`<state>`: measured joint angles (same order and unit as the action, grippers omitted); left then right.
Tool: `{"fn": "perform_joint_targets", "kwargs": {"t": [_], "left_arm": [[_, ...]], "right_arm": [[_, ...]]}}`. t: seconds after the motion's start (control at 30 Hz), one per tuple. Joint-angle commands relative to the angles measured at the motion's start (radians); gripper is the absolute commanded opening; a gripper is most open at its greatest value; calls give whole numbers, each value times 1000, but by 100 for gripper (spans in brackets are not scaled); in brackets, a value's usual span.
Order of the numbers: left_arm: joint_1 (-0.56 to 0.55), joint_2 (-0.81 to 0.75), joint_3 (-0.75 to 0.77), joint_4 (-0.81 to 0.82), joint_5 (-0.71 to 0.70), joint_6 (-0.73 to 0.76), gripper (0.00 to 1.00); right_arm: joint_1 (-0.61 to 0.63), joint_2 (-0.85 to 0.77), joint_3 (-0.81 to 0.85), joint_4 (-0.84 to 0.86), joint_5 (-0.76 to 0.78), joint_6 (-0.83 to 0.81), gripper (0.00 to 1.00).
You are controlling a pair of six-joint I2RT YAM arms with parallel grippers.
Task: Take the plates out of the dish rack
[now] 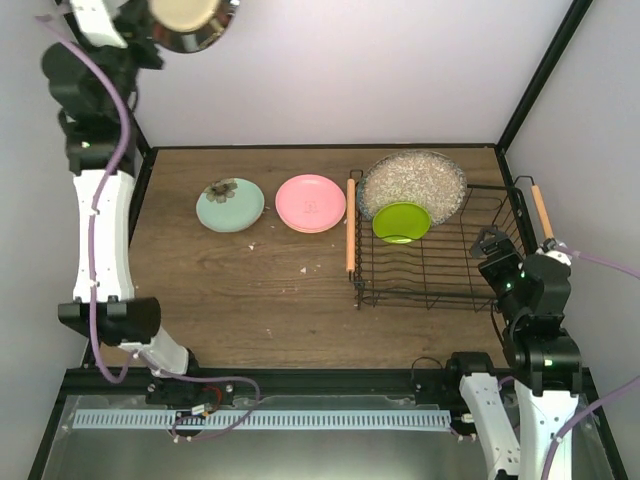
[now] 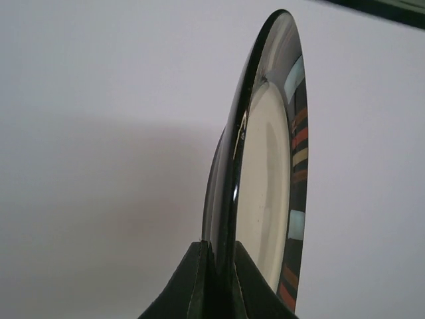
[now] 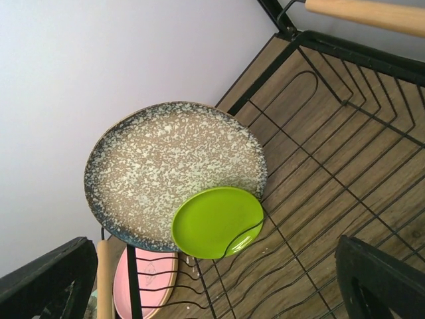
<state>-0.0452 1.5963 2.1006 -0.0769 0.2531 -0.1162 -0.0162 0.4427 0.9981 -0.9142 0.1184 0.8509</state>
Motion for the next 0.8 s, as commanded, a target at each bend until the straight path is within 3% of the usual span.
{"fn": "perform_joint_targets", "kwargs": {"t": [0.0, 0.13, 0.47, 0.77], "left_arm": [[217, 120, -62, -29, 191, -395, 4], [294, 152, -232, -45, 256, -453, 4], [324, 201, -701, 13, 383, -647, 4], [325, 231, -844, 20, 393, -614, 4]], "right_arm": [[10, 30, -14, 68, -39, 4, 100], [10, 46, -22, 93, -49, -2, 100], [10, 46, -5, 75, -35, -6, 100], [10, 46, -4, 69, -31, -6, 100]]}}
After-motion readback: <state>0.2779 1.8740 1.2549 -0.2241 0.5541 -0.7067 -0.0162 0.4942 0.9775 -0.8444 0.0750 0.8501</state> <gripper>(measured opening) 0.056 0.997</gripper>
